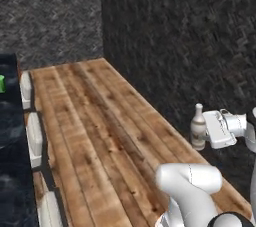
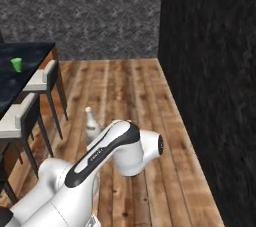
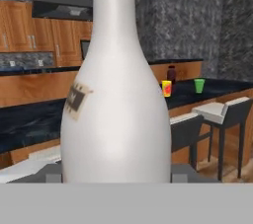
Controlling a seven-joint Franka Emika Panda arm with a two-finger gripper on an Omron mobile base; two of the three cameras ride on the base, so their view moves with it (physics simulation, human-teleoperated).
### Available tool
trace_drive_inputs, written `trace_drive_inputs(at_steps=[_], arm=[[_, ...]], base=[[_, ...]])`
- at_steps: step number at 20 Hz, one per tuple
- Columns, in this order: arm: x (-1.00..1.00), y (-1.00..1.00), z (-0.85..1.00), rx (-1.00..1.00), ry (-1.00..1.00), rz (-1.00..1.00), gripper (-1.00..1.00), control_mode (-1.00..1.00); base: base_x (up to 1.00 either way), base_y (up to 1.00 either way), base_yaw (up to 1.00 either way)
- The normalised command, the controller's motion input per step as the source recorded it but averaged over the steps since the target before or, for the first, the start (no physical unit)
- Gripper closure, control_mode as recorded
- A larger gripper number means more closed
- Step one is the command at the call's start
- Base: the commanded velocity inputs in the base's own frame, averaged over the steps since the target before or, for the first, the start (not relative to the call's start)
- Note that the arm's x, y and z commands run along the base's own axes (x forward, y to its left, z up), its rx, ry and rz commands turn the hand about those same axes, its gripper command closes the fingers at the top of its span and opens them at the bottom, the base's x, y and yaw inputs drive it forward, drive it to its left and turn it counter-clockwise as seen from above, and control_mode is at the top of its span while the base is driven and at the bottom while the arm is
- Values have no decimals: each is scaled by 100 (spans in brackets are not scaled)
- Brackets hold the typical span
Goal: Place the drinks on the dining counter in a tight cluster.
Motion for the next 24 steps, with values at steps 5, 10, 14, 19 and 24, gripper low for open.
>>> trace_drive_inputs(at_steps=[5, 10, 14, 19, 24], arm=[[0, 0, 0, 0, 0, 0, 100, 100], [0, 0, 0, 0, 0, 0, 100, 100], [0, 0, 0, 0, 0, 0, 100, 100], [0, 0, 0, 0, 0, 0, 100, 100], [0, 0, 0, 0, 0, 0, 100, 100]], base=[[91, 3, 14], [91, 2, 13], [91, 2, 13], [90, 0, 13], [89, 0, 14]])
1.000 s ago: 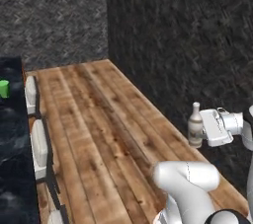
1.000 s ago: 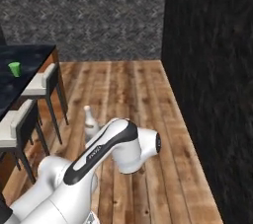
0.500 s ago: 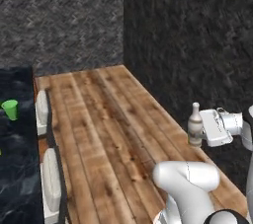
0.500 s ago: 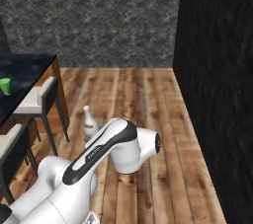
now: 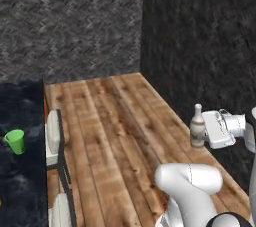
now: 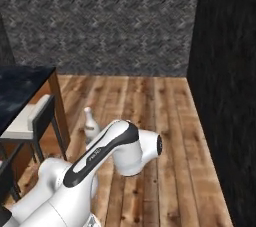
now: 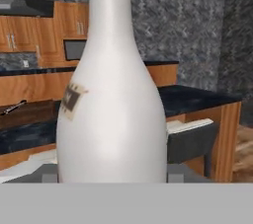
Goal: Place the drinks on the dining counter in a tight cluster.
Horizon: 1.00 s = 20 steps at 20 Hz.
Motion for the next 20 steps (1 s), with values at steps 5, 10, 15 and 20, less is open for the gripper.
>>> trace_drive_inputs(at_steps=[5, 10, 15, 20], arm=[[0, 0, 0, 0, 0, 0, 100, 100], [0, 0, 0, 0, 0, 0, 100, 100], [0, 0, 0, 0, 0, 0, 100, 100], [0, 0, 0, 0, 0, 0, 100, 100]], base=[[77, 1, 33], [61, 0, 53], [64, 0, 43], [69, 0, 36]])
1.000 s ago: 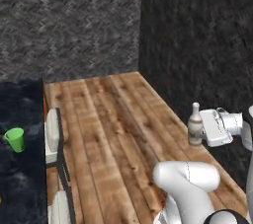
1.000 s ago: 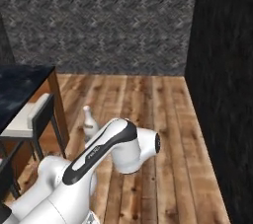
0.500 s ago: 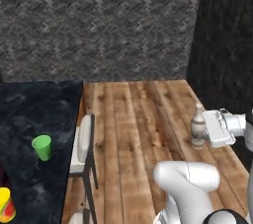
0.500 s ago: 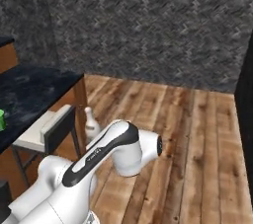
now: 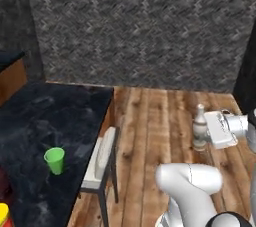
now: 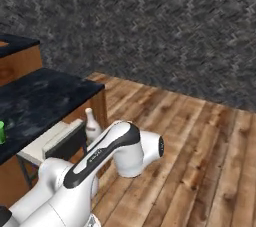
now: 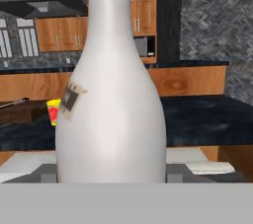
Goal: Place the drinks on the dining counter in a tight cluster.
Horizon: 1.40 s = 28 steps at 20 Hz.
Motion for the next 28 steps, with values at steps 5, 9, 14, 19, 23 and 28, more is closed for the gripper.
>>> trace_drive_inputs(at_steps=[5, 9, 14, 19, 23, 28], arm=[[0, 0, 0, 0, 0, 0, 100, 100], [0, 0, 0, 0, 0, 0, 100, 100], [0, 0, 0, 0, 0, 0, 100, 100], [0, 0, 0, 0, 0, 0, 100, 100], [0, 0, 0, 0, 0, 0, 100, 100], [0, 0, 0, 0, 0, 0, 100, 100]], base=[[45, 0, 57], [31, 0, 66], [36, 0, 64], [34, -6, 56], [44, -10, 44], [51, -11, 37]])
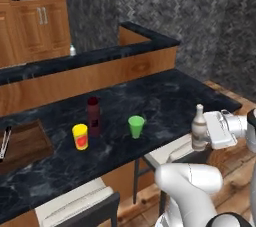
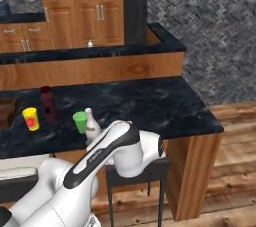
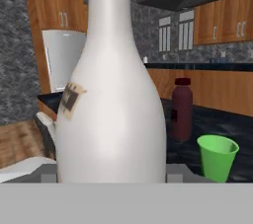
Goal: Place the drinks on the dining counter in a tight cluster.
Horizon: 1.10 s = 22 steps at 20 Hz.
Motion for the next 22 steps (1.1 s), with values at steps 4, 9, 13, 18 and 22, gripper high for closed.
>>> trace_drive_inputs(at_steps=[4, 9, 13, 18, 22], arm=[[0, 0, 0, 0, 0, 0, 100, 100], [0, 0, 0, 0, 0, 0, 100, 100], [0, 0, 0, 0, 0, 0, 100, 100], [0, 0, 0, 0, 0, 0, 100, 100], [0, 0, 0, 0, 0, 0, 100, 100]], base=[[57, -11, 29], [60, -9, 26], [60, -9, 24], [56, -10, 22], [43, -7, 15]])
